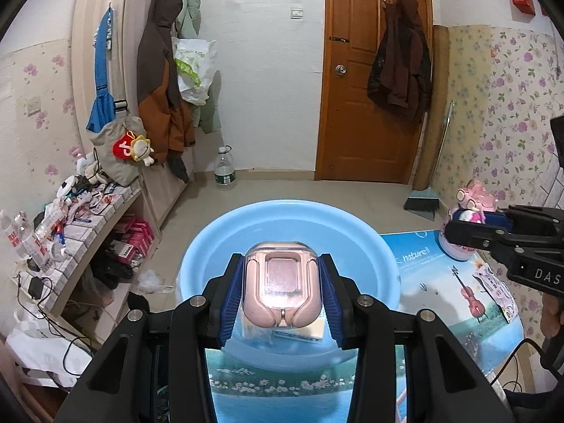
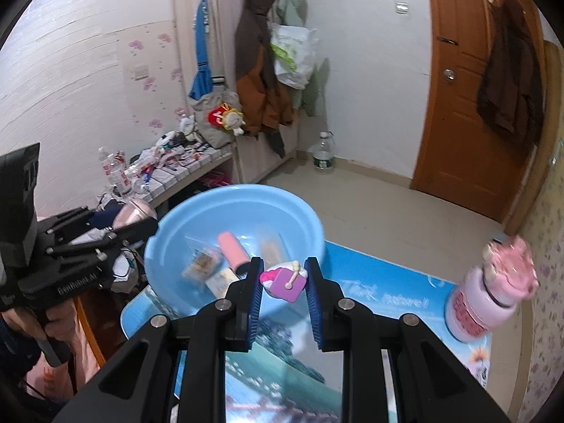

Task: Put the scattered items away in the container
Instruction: 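Carry the pink case over the blue basin with the left gripper while the right carries the figurine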

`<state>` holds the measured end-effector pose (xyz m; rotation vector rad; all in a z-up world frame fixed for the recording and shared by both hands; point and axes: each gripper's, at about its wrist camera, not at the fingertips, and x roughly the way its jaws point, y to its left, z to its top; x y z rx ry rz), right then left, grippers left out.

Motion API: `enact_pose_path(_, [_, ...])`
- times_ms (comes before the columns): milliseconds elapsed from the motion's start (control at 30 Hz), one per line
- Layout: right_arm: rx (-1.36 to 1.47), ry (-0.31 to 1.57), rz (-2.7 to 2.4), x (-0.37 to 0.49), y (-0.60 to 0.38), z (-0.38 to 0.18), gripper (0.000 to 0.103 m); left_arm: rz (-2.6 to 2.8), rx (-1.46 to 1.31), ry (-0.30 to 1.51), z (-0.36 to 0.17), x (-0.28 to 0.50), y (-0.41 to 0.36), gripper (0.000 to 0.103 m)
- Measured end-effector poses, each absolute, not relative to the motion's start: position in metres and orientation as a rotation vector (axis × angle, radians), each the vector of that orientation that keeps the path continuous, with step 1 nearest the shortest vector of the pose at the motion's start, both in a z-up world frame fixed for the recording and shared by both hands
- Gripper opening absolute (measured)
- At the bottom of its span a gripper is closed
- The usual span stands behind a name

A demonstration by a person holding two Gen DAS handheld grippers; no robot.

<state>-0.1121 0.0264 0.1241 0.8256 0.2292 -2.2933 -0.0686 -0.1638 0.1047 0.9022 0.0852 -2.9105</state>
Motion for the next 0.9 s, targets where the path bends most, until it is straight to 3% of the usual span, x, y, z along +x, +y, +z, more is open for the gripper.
enact_pose_path(900, [0.959, 0.236, -2.224, -0.147, -0.030, 0.074, 0.025, -2.851, 1.034, 0.131, 0.058, -0.108, -0.192, 0.040])
